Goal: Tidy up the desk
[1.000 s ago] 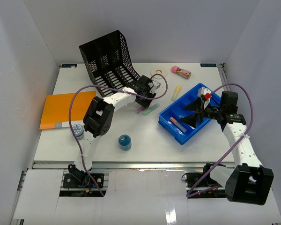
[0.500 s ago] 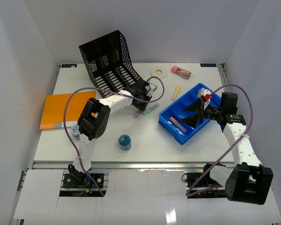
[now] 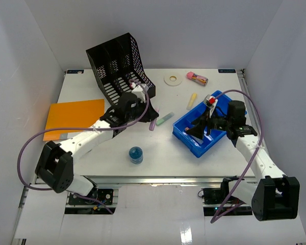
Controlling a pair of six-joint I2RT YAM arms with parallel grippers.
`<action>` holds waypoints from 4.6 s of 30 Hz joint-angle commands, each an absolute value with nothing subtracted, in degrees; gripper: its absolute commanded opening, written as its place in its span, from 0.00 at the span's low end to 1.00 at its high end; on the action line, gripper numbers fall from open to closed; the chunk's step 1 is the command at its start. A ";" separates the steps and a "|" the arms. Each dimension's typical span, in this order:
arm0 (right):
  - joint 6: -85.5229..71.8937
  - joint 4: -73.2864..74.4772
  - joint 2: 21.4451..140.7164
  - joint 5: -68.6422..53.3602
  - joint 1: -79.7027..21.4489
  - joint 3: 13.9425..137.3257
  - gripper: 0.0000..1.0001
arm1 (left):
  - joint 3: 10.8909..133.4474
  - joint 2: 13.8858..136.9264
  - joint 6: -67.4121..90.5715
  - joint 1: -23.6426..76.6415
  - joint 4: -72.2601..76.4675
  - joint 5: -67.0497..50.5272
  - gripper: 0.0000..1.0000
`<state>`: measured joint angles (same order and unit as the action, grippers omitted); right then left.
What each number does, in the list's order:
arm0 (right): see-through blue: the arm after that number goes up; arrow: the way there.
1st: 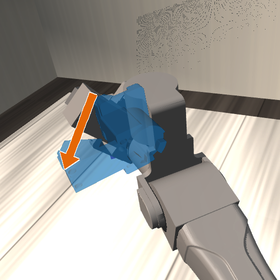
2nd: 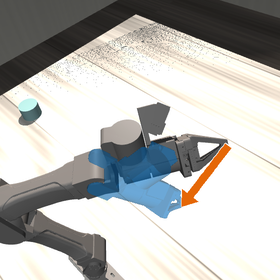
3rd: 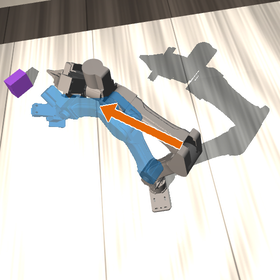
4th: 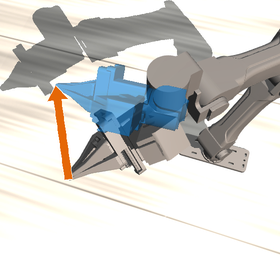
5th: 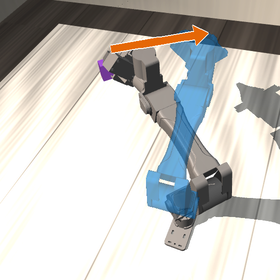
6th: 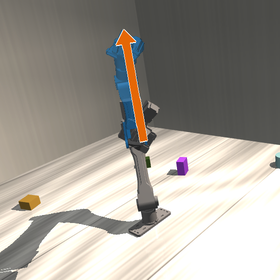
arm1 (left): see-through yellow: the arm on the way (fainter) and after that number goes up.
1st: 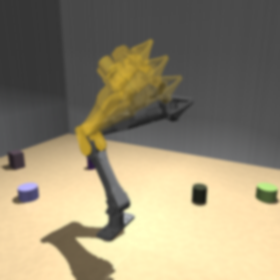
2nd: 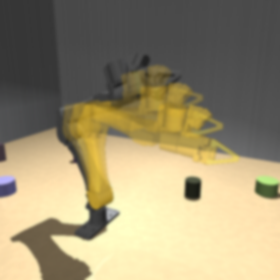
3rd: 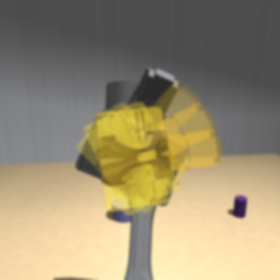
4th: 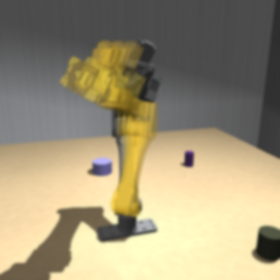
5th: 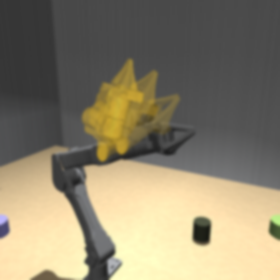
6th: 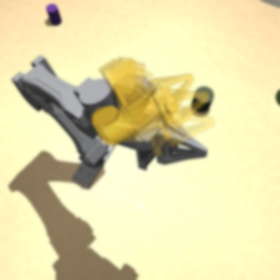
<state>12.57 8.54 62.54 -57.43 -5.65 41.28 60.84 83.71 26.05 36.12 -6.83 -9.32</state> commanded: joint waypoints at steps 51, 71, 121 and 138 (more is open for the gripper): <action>-26.45 -14.33 79.21 -38.29 -22.61 51.89 0.29 | 52.94 90.35 59.63 41.48 34.19 -12.19 0.13; 6.26 2.94 70.33 -48.25 -11.17 48.82 0.08 | 54.29 72.20 33.13 41.28 11.60 -5.44 0.87; 31.99 24.08 58.49 -54.15 2.59 41.31 0.88 | 93.29 125.11 -8.12 37.49 -19.82 -6.75 0.58; 17.05 17.57 60.29 -54.35 3.56 40.07 0.85 | 73.54 98.55 8.85 37.40 -10.15 -8.06 0.06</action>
<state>28.13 22.73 59.27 -53.89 3.39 40.04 79.91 113.75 -1.00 37.34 -17.31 -4.99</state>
